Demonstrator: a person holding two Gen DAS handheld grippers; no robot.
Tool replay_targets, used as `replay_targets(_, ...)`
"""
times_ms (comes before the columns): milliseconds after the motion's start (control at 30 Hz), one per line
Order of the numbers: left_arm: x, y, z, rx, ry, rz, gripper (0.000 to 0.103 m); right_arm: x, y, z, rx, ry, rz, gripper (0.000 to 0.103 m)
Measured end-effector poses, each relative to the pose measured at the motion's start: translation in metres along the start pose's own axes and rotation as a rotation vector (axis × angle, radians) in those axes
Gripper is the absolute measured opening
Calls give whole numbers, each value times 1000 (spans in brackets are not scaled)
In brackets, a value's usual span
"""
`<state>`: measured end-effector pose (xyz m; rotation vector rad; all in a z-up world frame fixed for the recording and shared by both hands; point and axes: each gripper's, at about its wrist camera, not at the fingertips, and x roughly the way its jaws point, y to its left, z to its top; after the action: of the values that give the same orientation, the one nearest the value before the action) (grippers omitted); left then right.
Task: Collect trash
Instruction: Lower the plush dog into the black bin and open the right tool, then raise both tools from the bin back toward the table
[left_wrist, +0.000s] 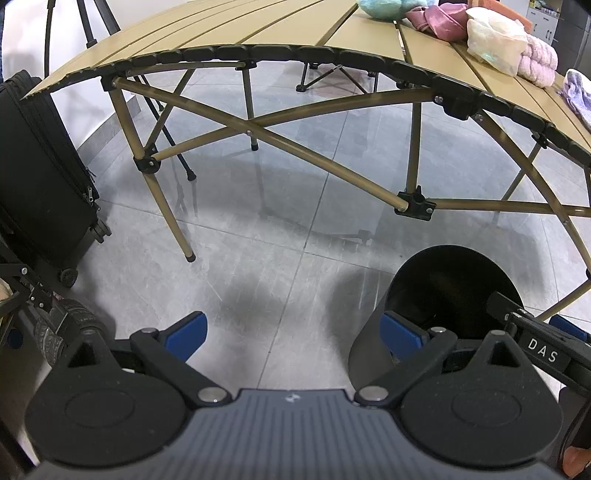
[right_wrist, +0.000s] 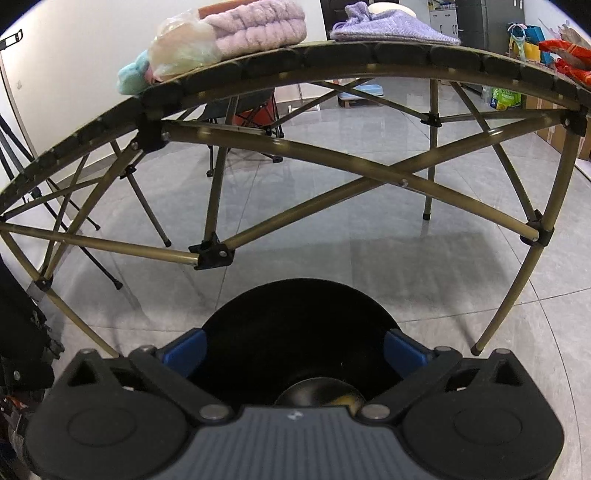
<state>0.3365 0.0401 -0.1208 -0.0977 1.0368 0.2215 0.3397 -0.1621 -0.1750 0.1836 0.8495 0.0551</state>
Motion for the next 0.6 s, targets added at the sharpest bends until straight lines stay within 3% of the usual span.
replay_targets(600,-15,-5,0,21,-53,-27,102,-17,-1,4,-10,-37,2,103)
